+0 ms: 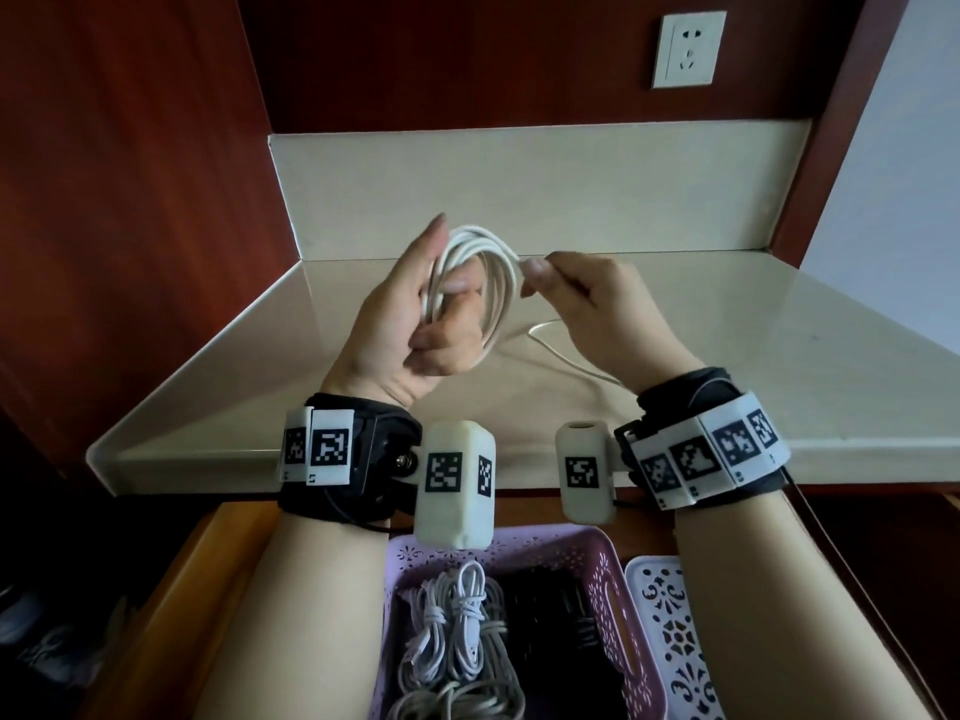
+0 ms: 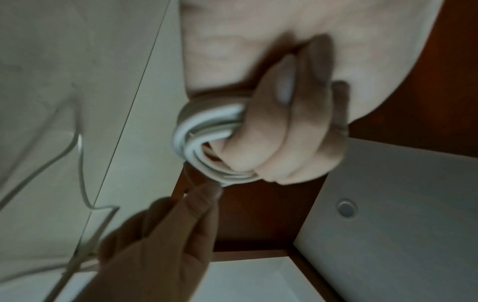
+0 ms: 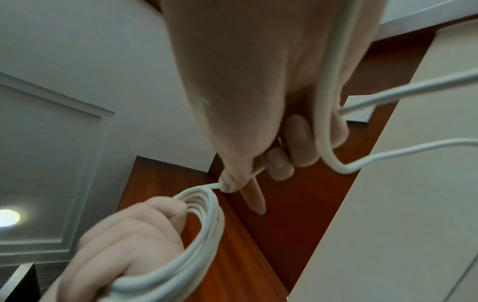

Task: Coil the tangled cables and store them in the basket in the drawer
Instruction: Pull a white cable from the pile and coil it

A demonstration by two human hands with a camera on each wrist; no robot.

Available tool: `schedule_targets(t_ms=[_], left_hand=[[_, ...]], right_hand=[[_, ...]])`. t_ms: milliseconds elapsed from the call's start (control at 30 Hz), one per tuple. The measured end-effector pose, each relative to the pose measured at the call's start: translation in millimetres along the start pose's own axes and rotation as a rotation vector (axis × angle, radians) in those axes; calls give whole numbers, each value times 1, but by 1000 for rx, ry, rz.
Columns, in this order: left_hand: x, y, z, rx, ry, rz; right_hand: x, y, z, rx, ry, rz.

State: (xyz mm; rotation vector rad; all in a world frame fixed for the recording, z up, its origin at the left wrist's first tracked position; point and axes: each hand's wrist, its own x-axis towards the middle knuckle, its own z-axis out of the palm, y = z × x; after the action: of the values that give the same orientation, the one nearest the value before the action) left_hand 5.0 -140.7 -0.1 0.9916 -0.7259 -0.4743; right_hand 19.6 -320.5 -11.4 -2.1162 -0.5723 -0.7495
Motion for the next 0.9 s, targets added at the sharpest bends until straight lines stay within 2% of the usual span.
schedule_targets(t_ms=[100, 167, 200, 300, 333, 400, 433, 533, 633, 767, 833, 900], left_hand=[[3, 4, -6, -141, 59, 79], [5, 6, -11, -269, 117, 155], [5, 7, -14, -374, 108, 198], [3, 4, -28, -773, -58, 338], [1, 3, -32, -848, -52, 400], [0, 1, -36, -934, 40, 534], [0, 2, -35, -918, 148, 609], [1, 9, -32, -667, 551, 755], [3, 12, -33, -367, 808, 749], [9, 3, -33, 124, 989, 687], [13, -4, -33, 497, 1017, 645], [16, -11, -32, 847, 998, 520]], right_hand=[[-2, 0, 7, -13, -95, -37], [-2, 3, 8, -66, -190, -3], [-1, 4, 8, -94, -247, 23], [-1, 5, 7, -158, -409, 88], [-2, 4, 7, -174, -463, 105], [-4, 5, 9, -187, -558, 137], [-5, 6, 10, -192, -595, 154], [-7, 6, 11, -238, -686, 181], [-7, 3, 11, -225, -705, 159], [-5, -6, 8, -150, -641, 106], [-4, -10, 3, -172, -550, 64], [-2, -12, -4, -190, -428, 55]])
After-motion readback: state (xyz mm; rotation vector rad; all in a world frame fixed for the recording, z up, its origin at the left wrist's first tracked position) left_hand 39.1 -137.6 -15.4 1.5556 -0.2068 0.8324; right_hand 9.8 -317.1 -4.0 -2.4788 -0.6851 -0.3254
